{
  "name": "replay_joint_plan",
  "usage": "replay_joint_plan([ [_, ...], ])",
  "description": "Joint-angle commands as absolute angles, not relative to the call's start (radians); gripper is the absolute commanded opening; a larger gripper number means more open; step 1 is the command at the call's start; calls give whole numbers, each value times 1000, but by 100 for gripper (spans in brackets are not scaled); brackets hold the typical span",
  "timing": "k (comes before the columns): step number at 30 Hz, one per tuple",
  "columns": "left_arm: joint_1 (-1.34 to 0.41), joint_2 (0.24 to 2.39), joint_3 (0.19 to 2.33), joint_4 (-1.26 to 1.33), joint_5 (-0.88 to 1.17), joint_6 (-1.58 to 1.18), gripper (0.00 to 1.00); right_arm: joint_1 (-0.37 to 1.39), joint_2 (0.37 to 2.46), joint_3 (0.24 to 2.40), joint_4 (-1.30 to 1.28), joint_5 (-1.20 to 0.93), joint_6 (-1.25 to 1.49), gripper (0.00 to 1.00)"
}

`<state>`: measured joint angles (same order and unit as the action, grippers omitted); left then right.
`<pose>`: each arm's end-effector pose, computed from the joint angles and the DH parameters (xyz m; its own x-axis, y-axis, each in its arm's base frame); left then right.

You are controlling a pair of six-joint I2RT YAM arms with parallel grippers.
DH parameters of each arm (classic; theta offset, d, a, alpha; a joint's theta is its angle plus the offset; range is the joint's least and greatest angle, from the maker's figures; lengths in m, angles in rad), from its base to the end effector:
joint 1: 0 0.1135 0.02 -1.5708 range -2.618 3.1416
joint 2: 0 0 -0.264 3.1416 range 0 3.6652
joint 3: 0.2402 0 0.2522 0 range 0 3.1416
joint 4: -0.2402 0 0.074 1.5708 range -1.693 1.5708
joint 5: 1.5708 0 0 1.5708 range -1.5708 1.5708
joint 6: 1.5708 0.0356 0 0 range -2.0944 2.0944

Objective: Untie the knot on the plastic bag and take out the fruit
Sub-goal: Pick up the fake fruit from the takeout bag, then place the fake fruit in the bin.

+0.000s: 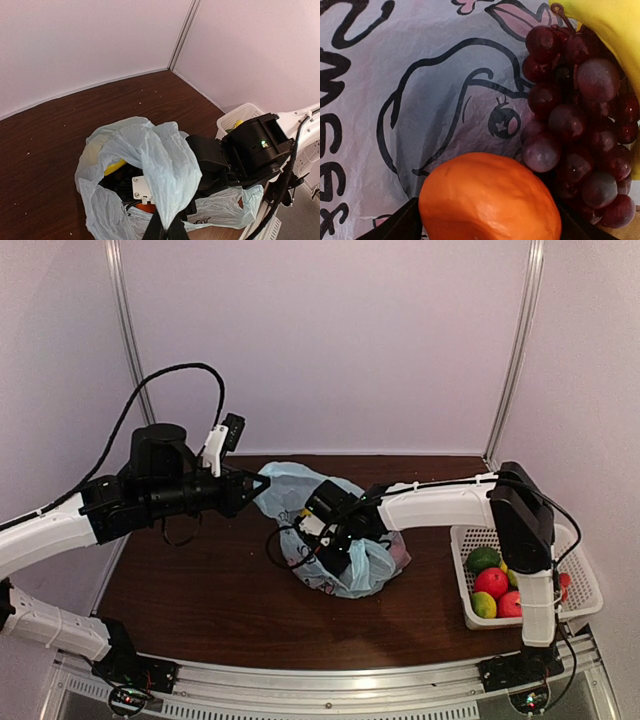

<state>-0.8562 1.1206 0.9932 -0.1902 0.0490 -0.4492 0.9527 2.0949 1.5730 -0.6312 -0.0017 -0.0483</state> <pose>0.1689 -0.1974 0.3454 -0.5252 -0.0565 -0.8491 0.6182 0.6604 -0.4263 0.2543 0.3577 0.1718 -0.4897 -0.7720 -0.4053 -0.8400 0.5423 -0.0180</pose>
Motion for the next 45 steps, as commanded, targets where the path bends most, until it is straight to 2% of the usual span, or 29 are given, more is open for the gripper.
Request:
replay_joint_plan([
  [1,-850,1124,998,-172,58,-463,0,942,2116,1585,-559,16,-19,86],
  [4,-850,1121,997,-177,57,-465,0,943,2120,1585,-536,38,-6,82],
  [7,-850,1113,994,-182,55,-466,0,942,2109,1581,-519,37,0,70],
  [10,-850,1105,989,-185,50,-469,0,942,2089,1565,-503,25,0,64],
  [20,-849,1101,991,-189,42,-479,0,945,2012,1530,-503,20,0,56],
  [28,-850,1111,1000,-202,16,-495,0,979,1745,1425,-483,3,29,56],
  [37,-850,1118,999,-199,16,-505,0,1018,1519,1239,-357,-148,65,57],
  [45,-850,1137,993,-197,0,-522,0,1062,1359,1230,-240,-210,177,57],
])
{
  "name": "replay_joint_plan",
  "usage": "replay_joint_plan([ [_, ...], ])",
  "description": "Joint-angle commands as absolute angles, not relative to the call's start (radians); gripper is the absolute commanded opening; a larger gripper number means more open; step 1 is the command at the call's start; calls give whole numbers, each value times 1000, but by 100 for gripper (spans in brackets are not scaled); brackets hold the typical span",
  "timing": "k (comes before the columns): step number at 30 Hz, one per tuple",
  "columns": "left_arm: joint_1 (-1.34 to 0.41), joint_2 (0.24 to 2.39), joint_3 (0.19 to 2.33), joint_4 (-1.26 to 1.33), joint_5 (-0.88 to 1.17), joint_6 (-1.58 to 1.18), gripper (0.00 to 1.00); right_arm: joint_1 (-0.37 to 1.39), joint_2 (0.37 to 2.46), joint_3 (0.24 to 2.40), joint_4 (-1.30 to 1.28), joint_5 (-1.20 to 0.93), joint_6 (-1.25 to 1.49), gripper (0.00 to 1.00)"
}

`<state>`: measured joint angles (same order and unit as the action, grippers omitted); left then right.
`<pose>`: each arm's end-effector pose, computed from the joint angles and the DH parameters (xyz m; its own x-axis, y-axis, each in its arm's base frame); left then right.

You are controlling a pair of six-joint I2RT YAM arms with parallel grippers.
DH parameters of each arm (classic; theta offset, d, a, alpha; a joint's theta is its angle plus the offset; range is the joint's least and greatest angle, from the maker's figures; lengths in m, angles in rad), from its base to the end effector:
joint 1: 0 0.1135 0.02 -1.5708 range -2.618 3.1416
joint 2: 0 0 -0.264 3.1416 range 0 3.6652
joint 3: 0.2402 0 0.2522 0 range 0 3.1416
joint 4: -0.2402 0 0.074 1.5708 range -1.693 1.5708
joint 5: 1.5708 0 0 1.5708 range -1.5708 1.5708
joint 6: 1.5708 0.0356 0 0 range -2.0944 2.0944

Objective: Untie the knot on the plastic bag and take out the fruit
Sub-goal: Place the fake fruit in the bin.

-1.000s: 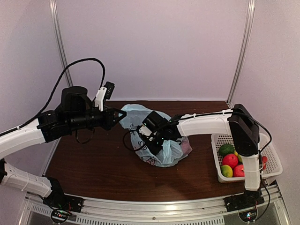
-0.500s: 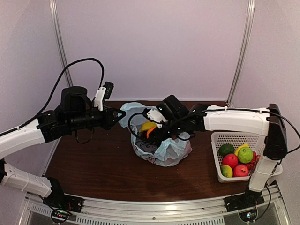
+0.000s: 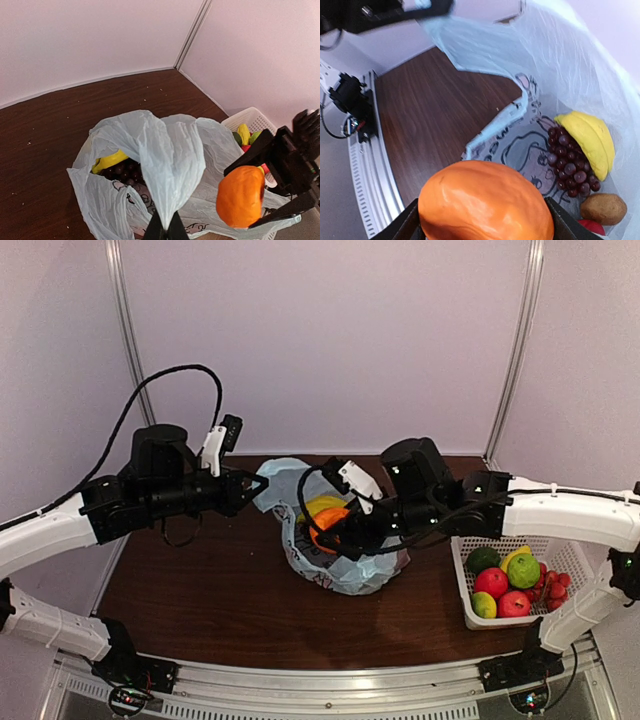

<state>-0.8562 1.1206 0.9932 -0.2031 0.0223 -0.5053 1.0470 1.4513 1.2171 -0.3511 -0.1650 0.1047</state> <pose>0.1694 -0.1964 0.3440 -0.5583 -0.0949 -0.8242 0.5700 0.6780 -0.4642 0.1608 0.2901 0.3168 -0.3712 -0.4366 -0.8195 -0.8887 0.4228 0.1774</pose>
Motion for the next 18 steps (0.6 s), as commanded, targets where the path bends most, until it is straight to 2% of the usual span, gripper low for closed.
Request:
replay_joint_plan([
  [1,-850,1140,993,-195,-15,-526,0,1062,1332,1229,-230,-209,189,57],
  [5,-849,1144,992,-196,-32,-536,0,1062,1258,1245,-248,-142,219,56],
  [10,-850,1140,998,-218,-39,-533,0,1046,1182,1301,-465,103,212,55],
  [18,-850,1142,980,-214,-39,-544,0,800,1040,1202,-765,241,261,55],
])
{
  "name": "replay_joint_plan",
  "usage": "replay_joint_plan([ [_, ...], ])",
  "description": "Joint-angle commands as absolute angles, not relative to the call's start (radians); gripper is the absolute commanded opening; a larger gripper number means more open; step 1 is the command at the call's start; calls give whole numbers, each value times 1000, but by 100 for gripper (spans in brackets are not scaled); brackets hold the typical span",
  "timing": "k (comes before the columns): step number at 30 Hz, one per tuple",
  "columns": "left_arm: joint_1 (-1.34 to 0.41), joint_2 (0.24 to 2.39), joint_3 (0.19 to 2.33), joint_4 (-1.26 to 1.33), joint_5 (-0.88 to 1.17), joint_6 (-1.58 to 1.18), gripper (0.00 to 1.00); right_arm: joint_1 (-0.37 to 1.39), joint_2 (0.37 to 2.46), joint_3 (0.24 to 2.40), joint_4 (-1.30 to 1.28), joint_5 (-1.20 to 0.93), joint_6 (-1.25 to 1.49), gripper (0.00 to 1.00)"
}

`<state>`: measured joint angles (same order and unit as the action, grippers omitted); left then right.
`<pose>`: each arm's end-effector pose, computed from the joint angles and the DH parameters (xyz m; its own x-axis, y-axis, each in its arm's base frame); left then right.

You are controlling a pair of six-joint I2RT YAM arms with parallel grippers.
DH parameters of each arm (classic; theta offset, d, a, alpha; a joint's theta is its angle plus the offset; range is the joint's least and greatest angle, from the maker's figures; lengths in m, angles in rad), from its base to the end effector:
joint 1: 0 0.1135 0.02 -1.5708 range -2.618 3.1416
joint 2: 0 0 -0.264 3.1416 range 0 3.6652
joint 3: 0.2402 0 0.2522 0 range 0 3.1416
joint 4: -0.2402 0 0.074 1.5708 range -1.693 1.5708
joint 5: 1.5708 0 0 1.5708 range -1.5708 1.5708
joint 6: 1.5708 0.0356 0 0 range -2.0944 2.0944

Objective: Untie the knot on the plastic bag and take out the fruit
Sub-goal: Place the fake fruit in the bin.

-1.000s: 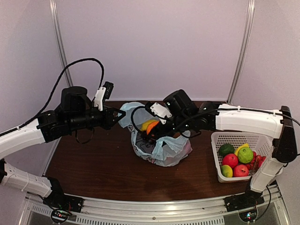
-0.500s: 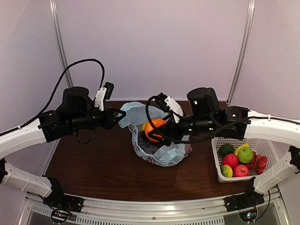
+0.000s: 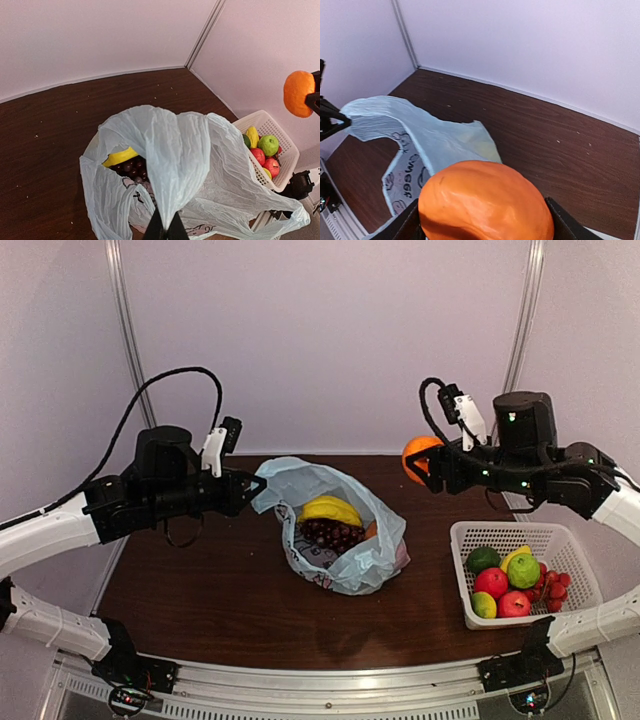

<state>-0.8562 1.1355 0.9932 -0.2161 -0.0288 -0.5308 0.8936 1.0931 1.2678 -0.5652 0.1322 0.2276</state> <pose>0.1727 -0.1975 0.3391 -0.5715 -0.1134 -0.8127 0.5196 0.7166 -0.4653 0.1481 0.1767 0.4080 -0.3895 -0.1274 -0.9122 -0.6244 0.7646 0.1598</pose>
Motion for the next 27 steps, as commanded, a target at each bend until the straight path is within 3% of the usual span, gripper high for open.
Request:
replay_joint_plan([
  [1,-849,1141,980,-212,-39,-548,0,754,1023,1180,-781,247,259,55],
  [11,-850,1131,986,-235,-31,-548,0,357,929,848,-689,17,325,56],
  [27,-850,1126,984,-244,-35,-545,0,334,920,645,-598,21,438,58],
])
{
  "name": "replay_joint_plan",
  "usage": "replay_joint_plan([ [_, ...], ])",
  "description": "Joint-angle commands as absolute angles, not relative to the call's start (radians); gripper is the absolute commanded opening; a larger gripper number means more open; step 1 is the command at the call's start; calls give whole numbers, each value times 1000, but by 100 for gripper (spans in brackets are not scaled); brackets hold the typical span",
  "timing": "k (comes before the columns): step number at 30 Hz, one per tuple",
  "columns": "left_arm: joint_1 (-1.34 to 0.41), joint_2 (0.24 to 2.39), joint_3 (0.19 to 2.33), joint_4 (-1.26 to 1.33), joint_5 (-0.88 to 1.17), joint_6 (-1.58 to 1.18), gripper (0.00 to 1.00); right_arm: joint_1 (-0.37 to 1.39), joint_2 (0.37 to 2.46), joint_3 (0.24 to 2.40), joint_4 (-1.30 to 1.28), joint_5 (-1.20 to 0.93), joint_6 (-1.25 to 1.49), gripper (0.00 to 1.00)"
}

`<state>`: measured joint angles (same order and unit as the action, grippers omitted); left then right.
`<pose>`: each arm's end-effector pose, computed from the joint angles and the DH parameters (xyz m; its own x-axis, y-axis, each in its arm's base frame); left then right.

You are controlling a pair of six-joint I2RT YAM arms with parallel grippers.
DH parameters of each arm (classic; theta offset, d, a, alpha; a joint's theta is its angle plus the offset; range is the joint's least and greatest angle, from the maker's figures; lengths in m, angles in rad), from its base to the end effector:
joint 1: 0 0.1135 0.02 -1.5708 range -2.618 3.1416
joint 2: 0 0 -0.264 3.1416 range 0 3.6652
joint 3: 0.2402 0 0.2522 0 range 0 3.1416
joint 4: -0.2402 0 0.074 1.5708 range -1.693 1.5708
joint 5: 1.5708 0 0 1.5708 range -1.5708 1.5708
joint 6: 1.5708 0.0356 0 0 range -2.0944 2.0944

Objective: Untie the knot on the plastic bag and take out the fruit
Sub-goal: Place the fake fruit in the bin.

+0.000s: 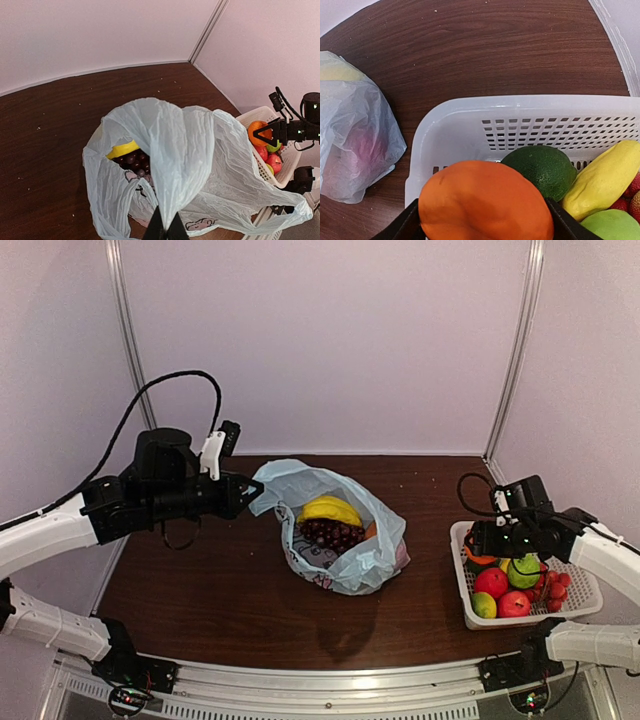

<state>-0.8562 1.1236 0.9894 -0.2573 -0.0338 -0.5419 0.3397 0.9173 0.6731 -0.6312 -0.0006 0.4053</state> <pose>0.1699 -0.1940 0.3364 -0.5930 -0.1030 -0.7986 0.5003 0.7300 -0.4657 0.1715 0.0606 0.2379 -0.7968 0.1366 -0.5886 -0.0211 0.9672 0.2530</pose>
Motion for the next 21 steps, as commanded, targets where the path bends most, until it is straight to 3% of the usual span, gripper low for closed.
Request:
replay_joint_plan([
  [1,-850,1125,986,-244,-34,-544,0,334,919,642,-598,28,440,58],
  [6,-850,1122,988,-243,-37,-543,0,333,928,621,-586,30,447,66],
  [13,-850,1118,988,-248,-34,-542,0,333,937,622,-586,51,463,90],
  [21,-849,1115,995,-255,-30,-539,0,333,918,660,-617,79,466,96],
])
